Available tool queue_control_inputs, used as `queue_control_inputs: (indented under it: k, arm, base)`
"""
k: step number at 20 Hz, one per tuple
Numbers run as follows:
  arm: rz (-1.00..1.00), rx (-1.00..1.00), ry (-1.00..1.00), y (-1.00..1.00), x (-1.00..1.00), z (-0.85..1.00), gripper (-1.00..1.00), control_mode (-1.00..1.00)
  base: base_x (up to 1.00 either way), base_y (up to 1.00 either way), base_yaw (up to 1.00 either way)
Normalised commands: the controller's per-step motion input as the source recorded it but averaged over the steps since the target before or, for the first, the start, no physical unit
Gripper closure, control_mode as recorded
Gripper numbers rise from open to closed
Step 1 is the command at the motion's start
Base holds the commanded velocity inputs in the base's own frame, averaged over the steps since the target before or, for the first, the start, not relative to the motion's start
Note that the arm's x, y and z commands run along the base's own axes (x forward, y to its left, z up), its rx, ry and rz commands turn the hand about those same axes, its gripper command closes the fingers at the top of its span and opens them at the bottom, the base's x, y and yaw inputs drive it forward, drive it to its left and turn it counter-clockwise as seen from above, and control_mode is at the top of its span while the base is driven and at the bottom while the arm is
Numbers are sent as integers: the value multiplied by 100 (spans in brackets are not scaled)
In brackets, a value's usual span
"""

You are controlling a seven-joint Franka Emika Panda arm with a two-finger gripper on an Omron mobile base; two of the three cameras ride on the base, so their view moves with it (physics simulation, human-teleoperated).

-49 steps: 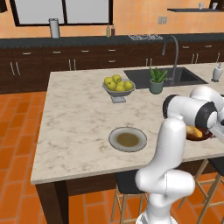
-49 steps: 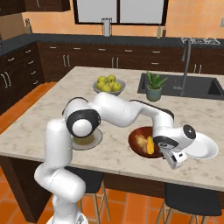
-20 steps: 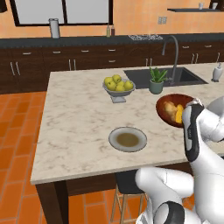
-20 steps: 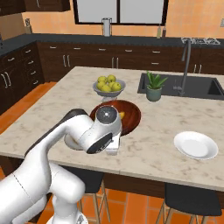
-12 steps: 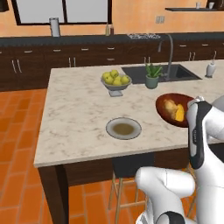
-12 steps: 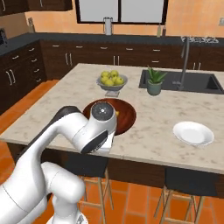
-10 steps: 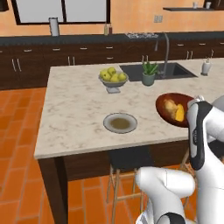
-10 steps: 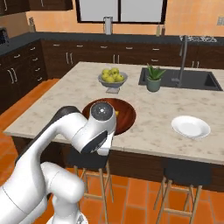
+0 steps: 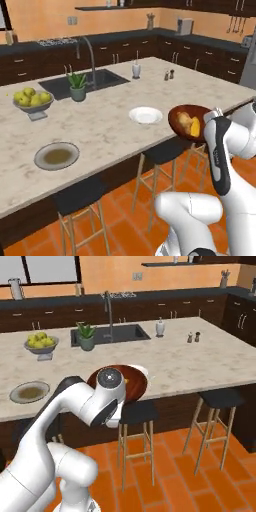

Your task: Pick the chicken drumstick and corn from their plates and place them in the bowl. Then put the bowl in the fridge.

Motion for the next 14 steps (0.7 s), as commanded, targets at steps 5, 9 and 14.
queue_control_inputs:
  k: [5,9,14]
  arm:
    - [0,0,0,0,0,0,100,100]
    - [0,0,0,0,0,0,100,100]
    - [0,0,0,0,0,0,100,100]
  base:
    - [0,0,-100]
    - [0,0,-100]
    - [-74,11,-77]
